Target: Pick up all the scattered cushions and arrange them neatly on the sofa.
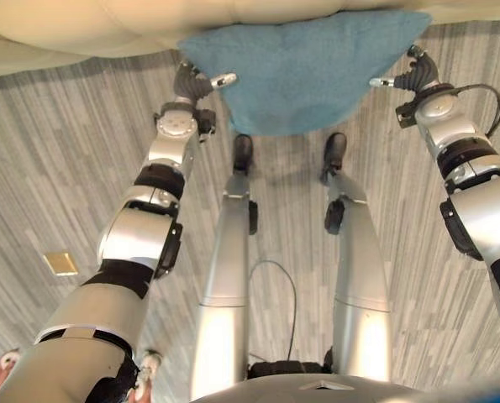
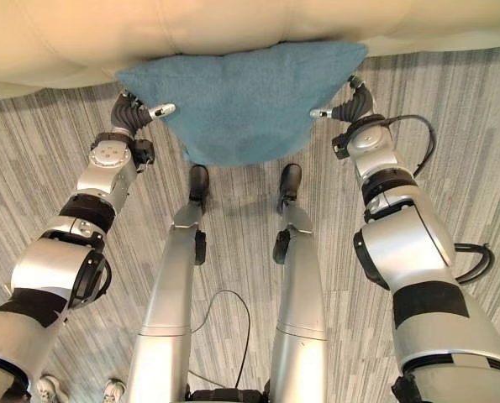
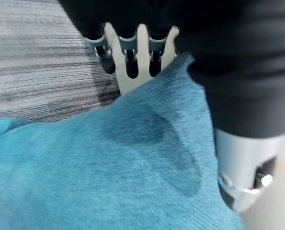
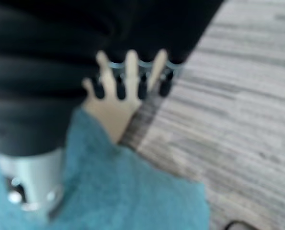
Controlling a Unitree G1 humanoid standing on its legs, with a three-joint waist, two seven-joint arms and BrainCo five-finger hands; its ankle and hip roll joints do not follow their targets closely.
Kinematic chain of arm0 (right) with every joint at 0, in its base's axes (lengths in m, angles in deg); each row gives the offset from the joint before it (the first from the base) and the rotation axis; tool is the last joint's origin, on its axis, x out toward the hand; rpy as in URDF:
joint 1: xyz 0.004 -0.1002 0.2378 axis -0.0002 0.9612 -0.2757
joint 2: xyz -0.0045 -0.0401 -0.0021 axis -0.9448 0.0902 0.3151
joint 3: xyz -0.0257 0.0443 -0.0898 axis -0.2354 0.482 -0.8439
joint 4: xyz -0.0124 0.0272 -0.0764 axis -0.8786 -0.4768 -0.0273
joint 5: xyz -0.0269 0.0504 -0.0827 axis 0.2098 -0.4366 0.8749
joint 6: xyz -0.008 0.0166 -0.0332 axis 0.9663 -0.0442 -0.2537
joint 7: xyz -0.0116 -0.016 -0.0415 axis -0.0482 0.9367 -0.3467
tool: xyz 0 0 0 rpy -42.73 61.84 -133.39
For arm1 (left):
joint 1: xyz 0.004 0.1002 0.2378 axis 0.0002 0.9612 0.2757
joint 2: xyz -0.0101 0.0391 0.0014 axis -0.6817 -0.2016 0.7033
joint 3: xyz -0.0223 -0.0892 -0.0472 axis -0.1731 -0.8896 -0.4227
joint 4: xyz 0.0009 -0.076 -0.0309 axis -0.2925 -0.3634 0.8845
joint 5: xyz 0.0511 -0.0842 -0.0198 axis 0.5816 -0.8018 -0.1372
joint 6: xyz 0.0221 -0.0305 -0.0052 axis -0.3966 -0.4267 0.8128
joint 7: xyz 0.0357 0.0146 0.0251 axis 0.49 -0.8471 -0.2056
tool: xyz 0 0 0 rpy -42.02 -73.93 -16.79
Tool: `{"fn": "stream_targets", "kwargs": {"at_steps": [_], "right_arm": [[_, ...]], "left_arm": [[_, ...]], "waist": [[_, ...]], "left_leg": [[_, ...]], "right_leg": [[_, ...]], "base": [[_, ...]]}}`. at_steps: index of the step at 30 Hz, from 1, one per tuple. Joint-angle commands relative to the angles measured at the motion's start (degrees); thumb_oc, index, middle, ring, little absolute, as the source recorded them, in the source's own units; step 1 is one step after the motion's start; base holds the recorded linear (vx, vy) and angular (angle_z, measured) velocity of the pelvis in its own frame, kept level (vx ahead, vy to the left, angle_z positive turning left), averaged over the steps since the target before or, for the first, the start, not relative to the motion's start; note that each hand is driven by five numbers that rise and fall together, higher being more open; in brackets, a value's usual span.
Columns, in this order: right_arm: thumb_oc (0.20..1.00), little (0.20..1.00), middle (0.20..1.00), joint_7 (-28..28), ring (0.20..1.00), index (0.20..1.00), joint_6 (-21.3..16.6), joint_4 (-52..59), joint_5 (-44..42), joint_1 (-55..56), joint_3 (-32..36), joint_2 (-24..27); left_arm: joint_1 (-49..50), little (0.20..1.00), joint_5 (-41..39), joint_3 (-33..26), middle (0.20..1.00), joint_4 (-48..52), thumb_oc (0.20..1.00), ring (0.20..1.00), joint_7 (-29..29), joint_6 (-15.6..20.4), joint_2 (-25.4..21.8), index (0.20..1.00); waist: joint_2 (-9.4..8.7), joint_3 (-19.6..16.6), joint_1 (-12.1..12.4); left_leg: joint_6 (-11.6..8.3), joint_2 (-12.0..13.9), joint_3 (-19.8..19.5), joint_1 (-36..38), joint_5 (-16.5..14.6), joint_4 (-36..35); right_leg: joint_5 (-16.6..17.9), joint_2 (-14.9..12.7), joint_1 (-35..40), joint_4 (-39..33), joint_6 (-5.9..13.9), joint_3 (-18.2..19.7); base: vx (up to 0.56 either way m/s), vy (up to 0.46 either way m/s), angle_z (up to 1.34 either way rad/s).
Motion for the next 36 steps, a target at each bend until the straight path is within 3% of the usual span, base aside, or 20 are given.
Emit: {"fn": "stream_targets", "kwargs": {"at_steps": [1, 11, 18, 19, 20, 25, 30, 33, 36], "right_arm": [[1.0, 1.0, 1.0, -0.55, 1.0, 1.0, -1.34, 3.27, 0.01, -1.17, -2.91, -2.76], [1.0, 1.0, 1.0, -2.14, 1.0, 1.0, -1.04, 10.91, -2.38, -1.51, -2.83, -11.41], [1.0, 1.0, 1.0, -6.19, 1.0, 1.0, -1.2, 20.07, -7.23, 2.53, -2.78, -20.16], [0.551, 0.551, 0.551, -7.25, 0.551, 0.551, -1.34, 22.65, -8.04, 3.88, -3.01, -21.19], [0.2, 0.2, 0.2, -8.33, 0.2, 0.2, -1.43, 27.68, -9.73, 5.95, -3.53, -22.29], [0.2, 0.2, 0.2, -9.33, 0.2, 0.2, -1.23, 35.17, -12.56, 9.11, -4.86, -22.75], [0.2, 0.2, 0.2, -9.39, 0.2, 0.2, -1.16, 42.22, -13.77, 12.64, -4.98, -19.54], [0.2, 0.2, 0.2, -8.97, 0.2, 0.2, -0.93, 48.67, -14.53, 16.87, -4.27, -14.82], [0.2, 0.2, 0.2, -8.81, 0.2, 0.2, -0.5, 51.27, -14.93, 19.52, -3.09, -12.38]], "left_arm": [[-0.72, 1.0, -1.54, -2.45, 1.0, -2.07, 1.0, 1.0, 0.03, 0.92, 0.47, 1.0], [-4.84, 1.0, -2.5, 0.07, 1.0, -3.06, 1.0, 1.0, 1.04, 0.6, 3.28, 1.0], [-5.91, 1.0, -3.61, 0.66, 1.0, -1.36, 1.0, 1.0, 2.04, 0.16, 3.98, 1.0], [-5.47, 1.0, -3.77, 0.66, 1.0, -0.46, 1.0, 1.0, 2.5, -0.06, 4.07, 1.0], [-4.05, 0.2, -4.17, 0.12, 0.2, 2.18, 0.2, 0.2, 3.32, -0.31, 4.27, 0.2], [0.46, 0.2, -5.16, -1.27, 0.2, 9.48, 0.2, 0.2, 4.7, -0.9, 4.05, 0.2], [5.59, 0.2, -5.26, -2.91, 0.2, 17.39, 0.2, 0.2, 5.19, -1.34, 3.56, 0.2], [11.83, 0.2, -4.97, -5.48, 0.2, 25.15, 0.2, 0.2, 5.21, -1.42, 3.88, 0.2], [16.4, 0.2, -3.99, -6.96, 0.2, 30.79, 0.2, 0.2, 5.3, -1.36, 4.79, 0.2]], "waist": [[2.41, 0.45, -1.64], [2.44, 0.45, -1.71], [2.83, 0.45, -1.4], [2.9, 0.45, -1.23], [3.01, 0.45, -1.09], [3.23, 0.45, -1.12], [3.25, 0.45, -0.95], [3.19, 0.45, -0.74], [2.81, 0.45, -0.69]], "left_leg": [[-9.24, 0.18, -13.31, 1.37, 9.06, 0.83], [-9.24, -0.36, -13.29, -0.22, 7.88, 2.64], [-9.24, -0.03, -13.13, 0.25, 7.95, 2.46], [-9.24, 0.18, -13.05, 0.56, 7.9, 2.35], [-9.24, 0.53, -12.85, 1.48, 7.97, 2.27], [-9.24, 2.01, -12.22, 4.83, 7.94, 0.47], [-9.24, 4.39, -10.59, 10.86, 8.44, -3.96], [-9.24, 7.14, -8.3, 18.91, 8.61, -10.02], [-9.24, 8.23, -6.91, 24.82, 9.07, -13.79]], "right_leg": [[7.14, -1.24, -1.19, 8.43, 10.35, 8.44], [6.34, -1.08, -3.22, 10.61, 10.35, 7.41], [6.24, -1.48, -3.36, 10.89, 10.35, 7.27], [6.17, -1.51, -3.24, 11.09, 10.35, 7.23], [6.08, -1.59, -2.69, 11.13, 10.35, 7.2], [5.79, -2.43, -0.4, 10.07, 10.35, 7.03], [5.64, -3.76, 4.2, 6.26, 10.35, 6.9], [4.95, -5.27, 11.52, 1.12, 10.35, 6.02], [5.07, -6.31, 17.77, -3.38, 9.89, 5.42]], "base": [[0.03, -0.026, 0.04], [0.0, 0.0, 0.0], [0.0, 0.0, 0.0], [0.02, -0.004, 0.06], [0.01, -0.004, 0.04], [0.0, 0.001, 0.01], [0.0, 0.001, 0.01], [0.0, 0.0, 0.0], [-0.01, -0.001, 0.01]]}}
